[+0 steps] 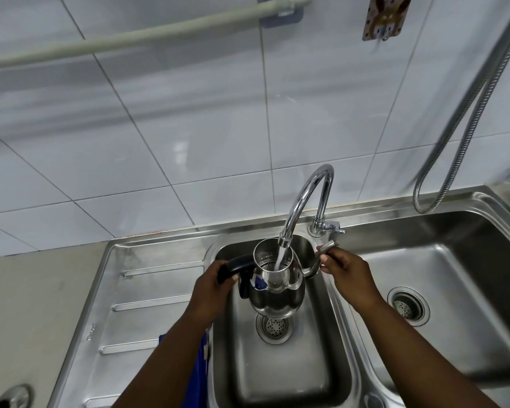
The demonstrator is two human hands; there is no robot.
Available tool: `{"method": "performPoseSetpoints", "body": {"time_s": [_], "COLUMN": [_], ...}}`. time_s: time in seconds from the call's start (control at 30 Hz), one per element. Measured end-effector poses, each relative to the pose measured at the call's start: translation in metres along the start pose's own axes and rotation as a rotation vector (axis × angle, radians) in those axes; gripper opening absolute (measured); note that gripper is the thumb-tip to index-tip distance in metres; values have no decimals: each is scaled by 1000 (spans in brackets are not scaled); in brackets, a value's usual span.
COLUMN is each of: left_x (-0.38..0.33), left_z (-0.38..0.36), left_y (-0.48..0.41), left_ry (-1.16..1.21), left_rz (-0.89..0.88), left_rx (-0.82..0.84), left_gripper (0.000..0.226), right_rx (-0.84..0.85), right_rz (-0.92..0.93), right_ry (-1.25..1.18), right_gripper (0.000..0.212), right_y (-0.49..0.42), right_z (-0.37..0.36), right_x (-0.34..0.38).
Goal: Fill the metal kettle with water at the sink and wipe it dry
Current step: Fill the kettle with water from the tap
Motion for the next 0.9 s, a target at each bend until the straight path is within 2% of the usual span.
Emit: {"method": "performPoseSetpoints", "body": {"time_s": [0.43,0.57,0.7,0.83,0.9], "left_x": [-1,0,1,2,2], "left_z": [0,-1,-1,-1,-1], "left_y": [0,0,0,1,1], "left_ry": [-24,-5,18,22,17], "left_rz": [5,3,4,10,14], "left_rx": [1,4,8,8,9], "left_gripper": [19,19,19,20,21], "right_rx": [8,2,6,2,2], "right_rz": [2,-2,-6,-15,-18], "right_ry": [-13,-30,-11,-6,-1], "right_gripper": [15,36,15,28,21], "right_y": [3,3,2,2,3], "right_z": [0,1,1,0,0], "right_x": [2,4,2,2,1]}}
Point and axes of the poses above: each hand's wrist, its own y-axis away from the middle knuckle, its own z-axis out of the back of the hand, x = y × z, the point moved 7 cm from there along -y, towards the middle knuckle, and after that the axes turned 8 degrees about -x, right-handed, at the moved point
